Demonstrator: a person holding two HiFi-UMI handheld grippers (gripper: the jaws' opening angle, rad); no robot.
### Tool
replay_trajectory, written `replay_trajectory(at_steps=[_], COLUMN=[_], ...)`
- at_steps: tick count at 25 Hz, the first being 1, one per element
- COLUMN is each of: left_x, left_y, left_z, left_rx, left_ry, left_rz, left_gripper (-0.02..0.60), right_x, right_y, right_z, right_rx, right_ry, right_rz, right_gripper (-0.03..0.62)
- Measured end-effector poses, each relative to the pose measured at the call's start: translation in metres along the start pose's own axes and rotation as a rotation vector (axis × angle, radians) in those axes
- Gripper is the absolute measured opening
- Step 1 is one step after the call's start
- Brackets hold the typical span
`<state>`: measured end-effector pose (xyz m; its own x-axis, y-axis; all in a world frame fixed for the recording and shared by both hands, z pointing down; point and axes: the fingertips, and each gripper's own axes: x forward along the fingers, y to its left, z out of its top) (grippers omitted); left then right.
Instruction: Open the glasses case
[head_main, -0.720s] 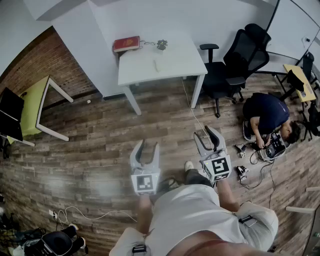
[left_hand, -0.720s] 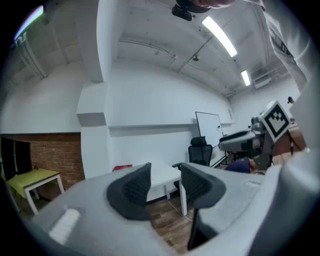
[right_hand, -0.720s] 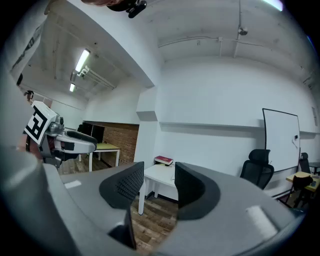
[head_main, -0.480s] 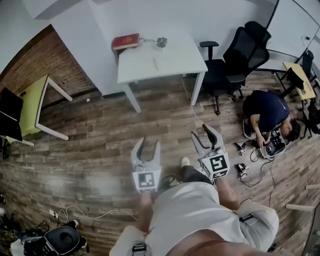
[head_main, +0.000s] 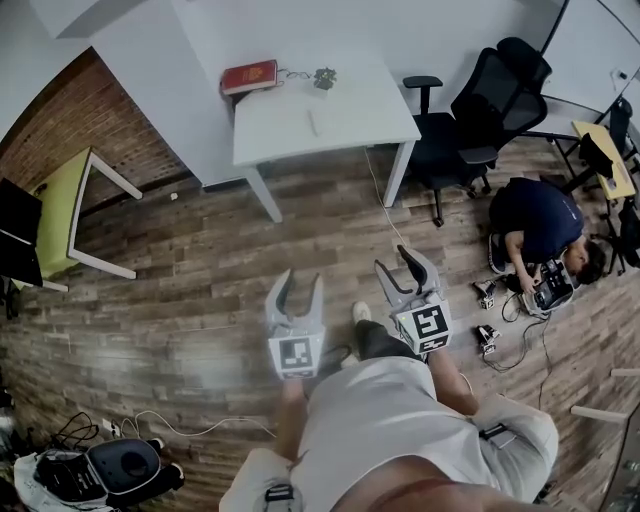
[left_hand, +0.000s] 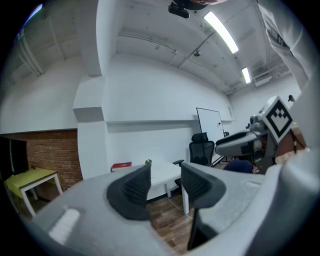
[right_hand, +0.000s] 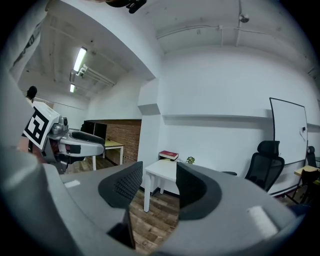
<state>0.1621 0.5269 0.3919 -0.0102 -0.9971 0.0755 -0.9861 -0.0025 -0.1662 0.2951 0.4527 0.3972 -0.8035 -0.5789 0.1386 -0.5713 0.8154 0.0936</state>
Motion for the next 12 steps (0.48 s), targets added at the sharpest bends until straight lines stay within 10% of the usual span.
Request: replay_trajectory(at_steps=[12], left_x=[0.081], left_y=[0.017], left_z=[0.007], left_rx=[0.015], left_ry=[0.024], left_rz=[0.012], left_gripper=[0.189], right_x=[0.069], right_y=[-0.053], right_z=[0.005], right_rx=[0.014], right_ry=[-0.003], right_rz=[0.035], right_gripper=[0.198])
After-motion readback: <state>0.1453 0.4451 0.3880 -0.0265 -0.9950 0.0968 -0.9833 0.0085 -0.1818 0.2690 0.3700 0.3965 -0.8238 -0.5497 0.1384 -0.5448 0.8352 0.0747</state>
